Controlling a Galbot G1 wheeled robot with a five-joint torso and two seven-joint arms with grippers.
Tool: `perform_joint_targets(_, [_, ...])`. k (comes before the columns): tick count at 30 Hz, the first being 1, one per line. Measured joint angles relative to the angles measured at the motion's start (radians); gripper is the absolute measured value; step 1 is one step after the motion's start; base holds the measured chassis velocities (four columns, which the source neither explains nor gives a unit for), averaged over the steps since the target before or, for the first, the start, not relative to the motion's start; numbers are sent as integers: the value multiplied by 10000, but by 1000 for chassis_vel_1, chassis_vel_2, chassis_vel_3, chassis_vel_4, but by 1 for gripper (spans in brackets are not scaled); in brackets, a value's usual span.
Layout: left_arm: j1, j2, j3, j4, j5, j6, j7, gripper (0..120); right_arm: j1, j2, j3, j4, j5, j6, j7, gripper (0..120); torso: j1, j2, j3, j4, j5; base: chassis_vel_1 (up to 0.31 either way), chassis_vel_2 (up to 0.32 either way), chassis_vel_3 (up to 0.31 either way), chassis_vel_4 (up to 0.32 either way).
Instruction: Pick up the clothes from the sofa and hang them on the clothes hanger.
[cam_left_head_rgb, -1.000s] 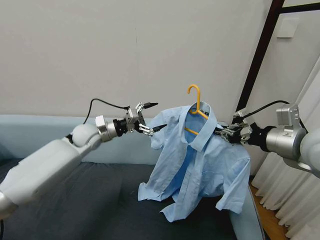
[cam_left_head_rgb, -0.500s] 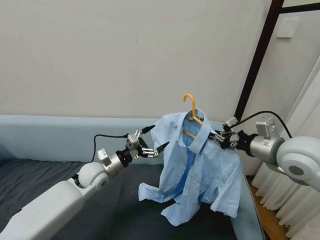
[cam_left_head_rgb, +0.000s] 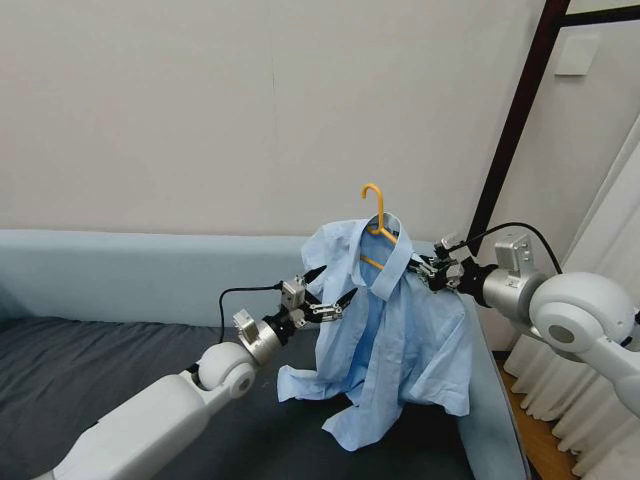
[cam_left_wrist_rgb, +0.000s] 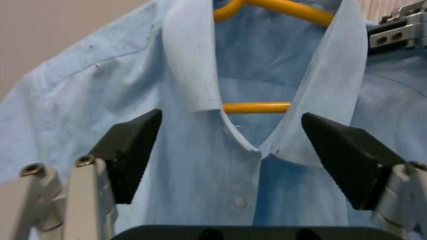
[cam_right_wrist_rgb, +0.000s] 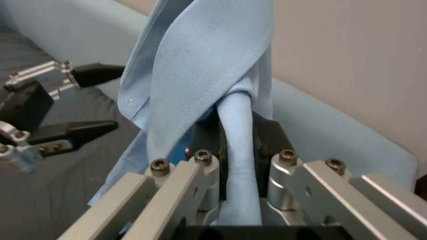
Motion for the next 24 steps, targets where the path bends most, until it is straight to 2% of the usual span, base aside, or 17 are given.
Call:
perform_joint_targets(2, [-39,-272,63,26,-19,36,-268,71,53,-131,38,54,139,-34,47,8,0,0,0,0,0,0,0,0,0])
perform_joint_targets(3, [-39,-272,63,26,-19,36,-268,71,53,-131,38,54,139,-34,47,8,0,0,0,0,0,0,0,0,0])
perform_joint_targets(6, [-26,-408,92,-143,-75,150,-746,56,103,-289,51,156,275,-47,80,8,0,0,0,3,1,0,0,0,0])
perform_joint_targets(8, [-8,-416,104,-209,-115,191,-853,53,158,-319,51,167,324,-52,88,8,0,1,0,4,1,0,0,0,0])
perform_joint_targets(12, [-8,-549,128,-360,-255,325,-1243,34,429,-363,52,247,742,-116,221,8,0,0,0,6,1,0,0,0,0])
perform_joint_targets(13, [-8,-549,128,-360,-255,325,-1243,34,429,-363,52,247,742,-116,221,8,0,0,0,6,1,0,0,0,0])
perform_joint_targets(17, [-560,-815,358,-471,-498,505,-1581,16,861,-533,129,356,2027,-475,783,8,0,1,0,4,0,0,0,0,0])
perform_joint_targets(18, [-560,-815,358,-471,-498,505,-1581,16,861,-533,129,356,2027,-475,783,8,0,1,0,4,0,0,0,0,0])
perform_joint_targets(21, [-1162,-1272,683,-432,-597,676,-2097,3,1133,-764,271,493,2837,-523,1389,8,0,1,0,4,0,0,0,0,0])
perform_joint_targets(24, [-1511,-1512,817,-508,-700,819,-2539,0,1422,-973,383,569,3327,-674,1742,8,0,1,-1,-2,1,0,0,0,0])
